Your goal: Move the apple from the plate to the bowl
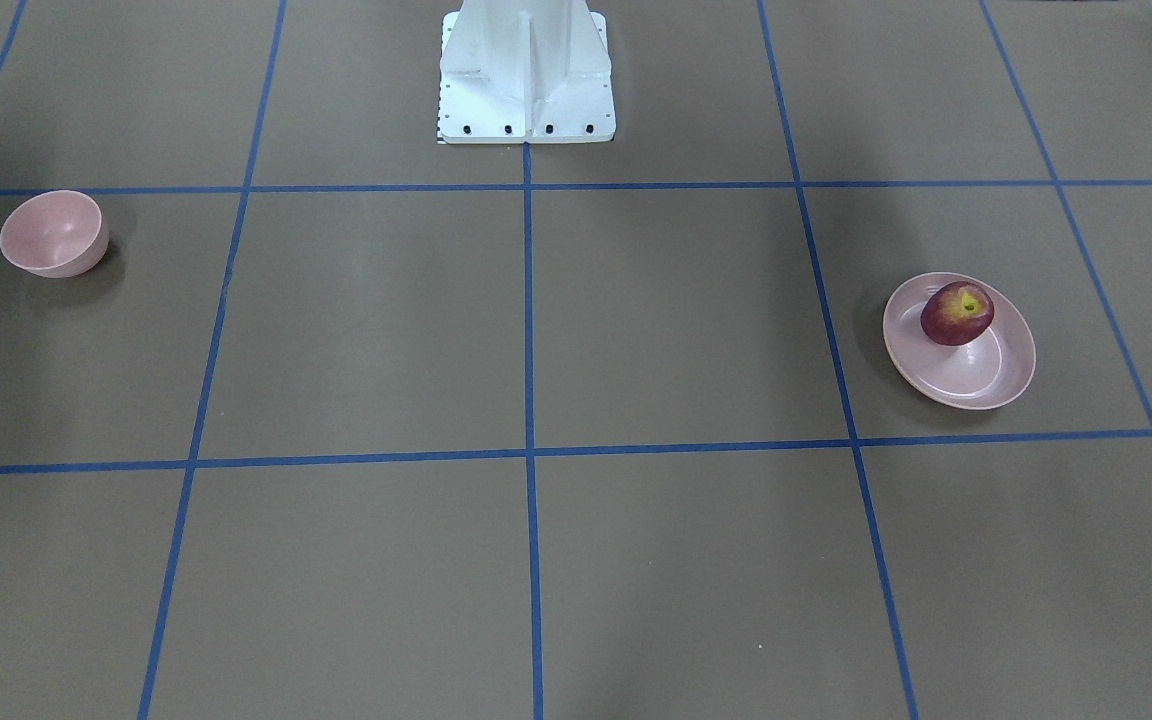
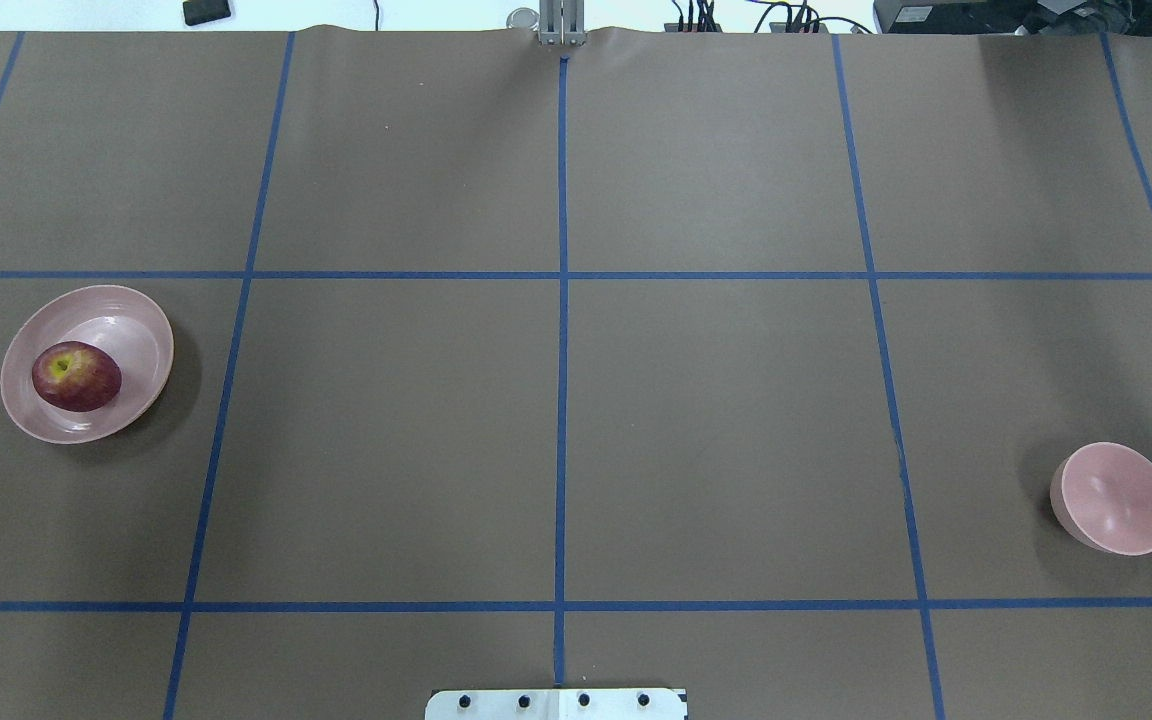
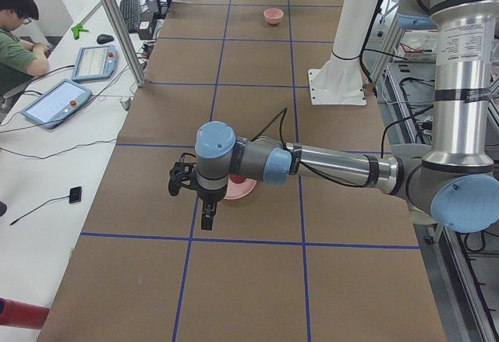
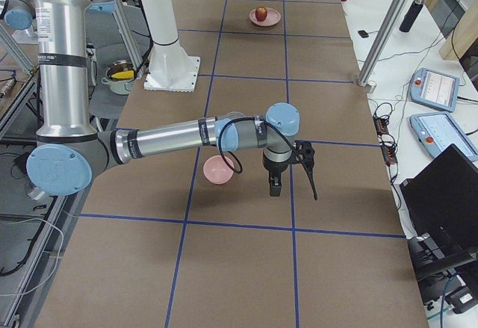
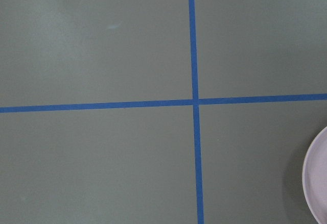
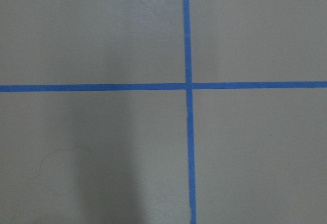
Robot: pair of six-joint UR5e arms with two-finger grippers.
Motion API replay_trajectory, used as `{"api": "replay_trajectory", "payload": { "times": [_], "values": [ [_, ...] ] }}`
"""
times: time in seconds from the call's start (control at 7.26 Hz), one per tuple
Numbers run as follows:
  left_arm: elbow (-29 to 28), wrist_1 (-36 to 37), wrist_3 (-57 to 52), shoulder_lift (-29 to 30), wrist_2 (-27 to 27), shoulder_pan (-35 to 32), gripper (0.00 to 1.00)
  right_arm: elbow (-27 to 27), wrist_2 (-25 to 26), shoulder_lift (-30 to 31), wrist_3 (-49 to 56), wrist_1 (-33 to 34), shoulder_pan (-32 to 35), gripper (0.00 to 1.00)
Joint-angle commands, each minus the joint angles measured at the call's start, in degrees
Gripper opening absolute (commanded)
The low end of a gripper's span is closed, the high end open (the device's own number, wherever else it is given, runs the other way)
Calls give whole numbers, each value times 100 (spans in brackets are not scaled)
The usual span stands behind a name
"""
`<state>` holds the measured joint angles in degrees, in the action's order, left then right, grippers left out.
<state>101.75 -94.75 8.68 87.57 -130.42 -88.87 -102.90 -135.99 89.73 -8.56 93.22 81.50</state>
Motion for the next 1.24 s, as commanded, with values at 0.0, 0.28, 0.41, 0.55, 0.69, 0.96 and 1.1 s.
{"api": "replay_trajectory", "payload": {
  "times": [0.0, 0.28, 0.41, 0.55, 0.69, 0.96, 1.1],
  "values": [
    [108, -61, 221, 181, -27, 238, 99, 120, -1101, -332, -859, -5, -527, 100],
    [117, -70, 143, 181, -18, 432, 99, 121, -870, -213, -1473, -1184, -949, 100],
    [117, -70, 151, 181, -18, 502, 99, 130, -816, 155, -1499, -1923, -1108, 100],
    [143, -70, 186, 173, -36, 502, 99, 174, -807, 568, -1508, -2556, -1196, 100],
    [178, -52, 204, 181, -27, 502, 99, 174, -859, 711, -1517, -2754, -1293, 100],
    [196, -61, 195, 172, -27, 511, 99, 174, -789, 896, -1281, -2765, -1521, 100],
    [213, -70, 178, 181, -27, 511, 99, 183, -719, 993, -1158, -2756, -1627, 100]
  ]
}}
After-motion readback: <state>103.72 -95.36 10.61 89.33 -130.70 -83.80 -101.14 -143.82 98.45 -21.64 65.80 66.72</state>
